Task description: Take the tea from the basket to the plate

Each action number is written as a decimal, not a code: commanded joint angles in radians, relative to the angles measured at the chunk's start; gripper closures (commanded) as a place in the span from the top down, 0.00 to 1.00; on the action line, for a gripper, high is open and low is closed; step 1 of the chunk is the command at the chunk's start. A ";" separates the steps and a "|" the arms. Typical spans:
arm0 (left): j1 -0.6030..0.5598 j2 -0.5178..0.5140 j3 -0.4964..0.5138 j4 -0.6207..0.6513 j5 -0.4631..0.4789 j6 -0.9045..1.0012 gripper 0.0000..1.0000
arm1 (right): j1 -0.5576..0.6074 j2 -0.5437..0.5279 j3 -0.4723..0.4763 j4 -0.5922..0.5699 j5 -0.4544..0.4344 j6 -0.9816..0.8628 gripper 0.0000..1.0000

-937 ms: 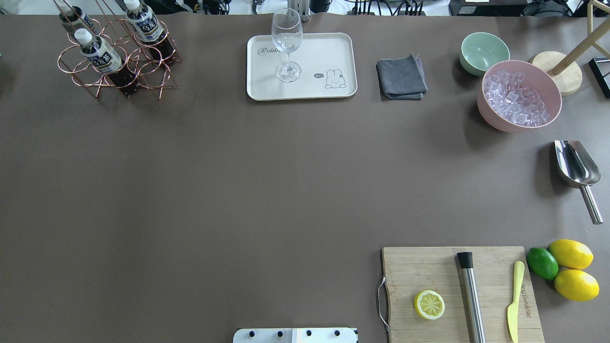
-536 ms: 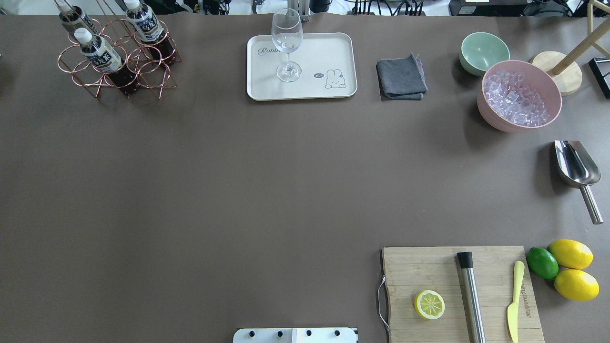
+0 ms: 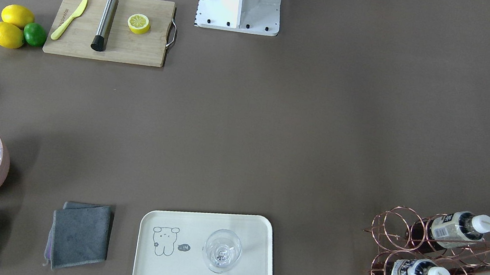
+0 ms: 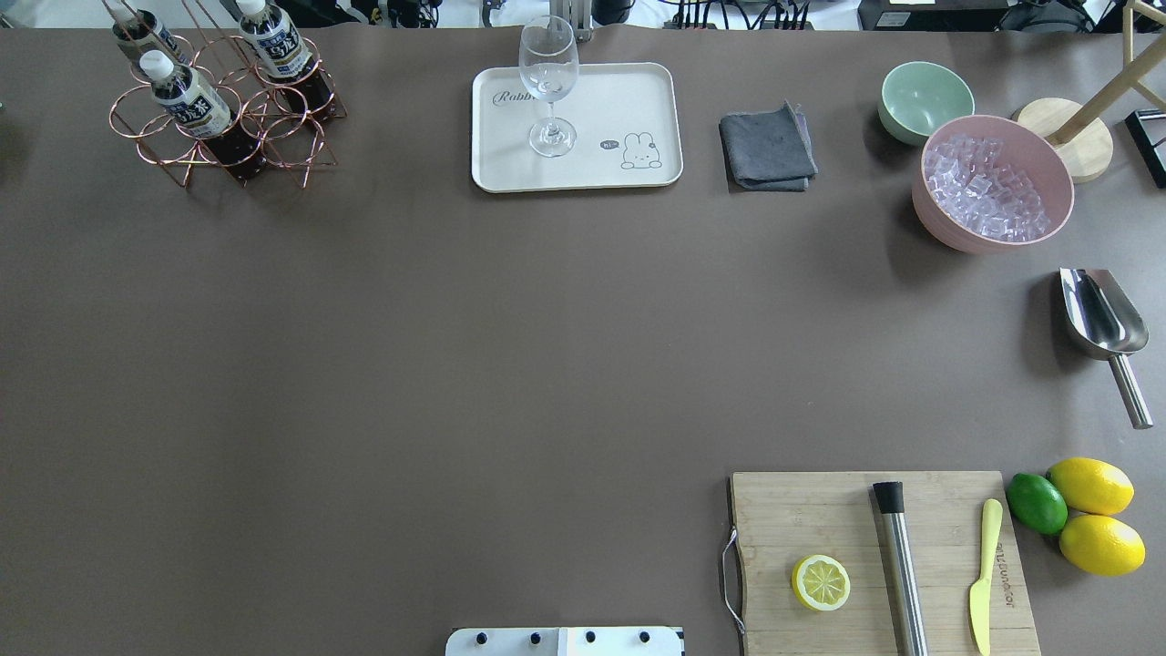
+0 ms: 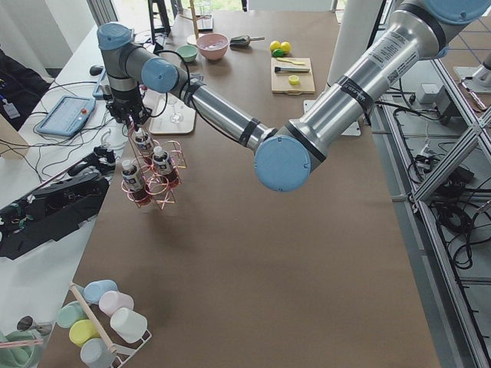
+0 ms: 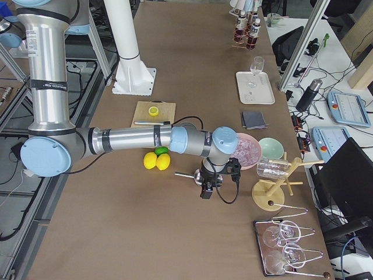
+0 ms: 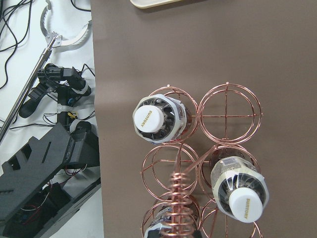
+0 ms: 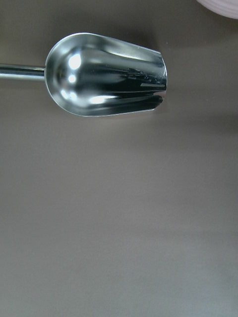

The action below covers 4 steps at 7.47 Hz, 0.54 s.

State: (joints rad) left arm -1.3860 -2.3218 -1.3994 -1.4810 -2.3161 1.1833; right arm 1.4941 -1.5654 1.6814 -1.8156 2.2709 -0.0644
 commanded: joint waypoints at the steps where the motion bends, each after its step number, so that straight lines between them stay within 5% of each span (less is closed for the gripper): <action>1: -0.019 0.037 -0.166 0.108 -0.012 0.035 0.00 | 0.000 0.009 -0.002 -0.001 0.001 0.000 1.00; 4: -0.021 0.189 -0.421 0.223 -0.011 0.015 0.00 | 0.000 0.018 0.000 -0.001 0.016 0.000 1.00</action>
State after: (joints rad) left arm -1.4046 -2.2172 -1.6910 -1.3304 -2.3255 1.2071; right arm 1.4941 -1.5497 1.6816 -1.8156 2.2771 -0.0644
